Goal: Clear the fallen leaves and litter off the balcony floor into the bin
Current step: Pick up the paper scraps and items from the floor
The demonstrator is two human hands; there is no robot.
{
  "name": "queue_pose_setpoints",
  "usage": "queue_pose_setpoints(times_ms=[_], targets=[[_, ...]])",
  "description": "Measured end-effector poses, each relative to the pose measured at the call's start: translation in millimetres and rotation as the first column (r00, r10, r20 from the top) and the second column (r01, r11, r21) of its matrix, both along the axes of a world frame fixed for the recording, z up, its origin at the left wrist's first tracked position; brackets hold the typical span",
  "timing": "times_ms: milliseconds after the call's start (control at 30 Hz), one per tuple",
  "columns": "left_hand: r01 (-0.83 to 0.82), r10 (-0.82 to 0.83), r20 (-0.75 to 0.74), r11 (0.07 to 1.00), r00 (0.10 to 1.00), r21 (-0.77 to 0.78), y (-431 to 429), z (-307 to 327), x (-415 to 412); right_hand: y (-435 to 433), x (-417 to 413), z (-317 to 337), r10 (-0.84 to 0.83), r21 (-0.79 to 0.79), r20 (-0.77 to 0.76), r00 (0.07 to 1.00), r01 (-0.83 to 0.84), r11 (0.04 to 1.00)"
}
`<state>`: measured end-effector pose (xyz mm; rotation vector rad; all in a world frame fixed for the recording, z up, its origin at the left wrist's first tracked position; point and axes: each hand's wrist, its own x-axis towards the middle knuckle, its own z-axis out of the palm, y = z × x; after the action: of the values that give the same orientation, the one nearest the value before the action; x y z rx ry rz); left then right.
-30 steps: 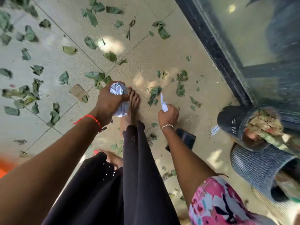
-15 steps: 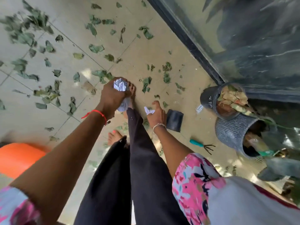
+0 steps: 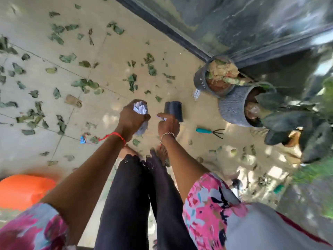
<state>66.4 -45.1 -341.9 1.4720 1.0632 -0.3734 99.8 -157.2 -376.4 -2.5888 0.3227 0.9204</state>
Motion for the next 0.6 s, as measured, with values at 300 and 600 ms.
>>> queue_pose_setpoints(times_ms=[300, 600], targets=[[0.082, -0.083, 0.064, 0.996, 0.994, 0.030, -51.5, 4.9, 26.4, -58.2, 11.6, 32.4, -0.097, -0.048, 0.029, 0.995, 0.098, 0.994], [0.029, -0.031, 0.041, 0.998, 0.999, 0.054, -62.9, 64.7, 11.9, -66.0, 19.3, 99.4, 0.280, -0.032, -0.008, 0.960, -0.280, 0.960]])
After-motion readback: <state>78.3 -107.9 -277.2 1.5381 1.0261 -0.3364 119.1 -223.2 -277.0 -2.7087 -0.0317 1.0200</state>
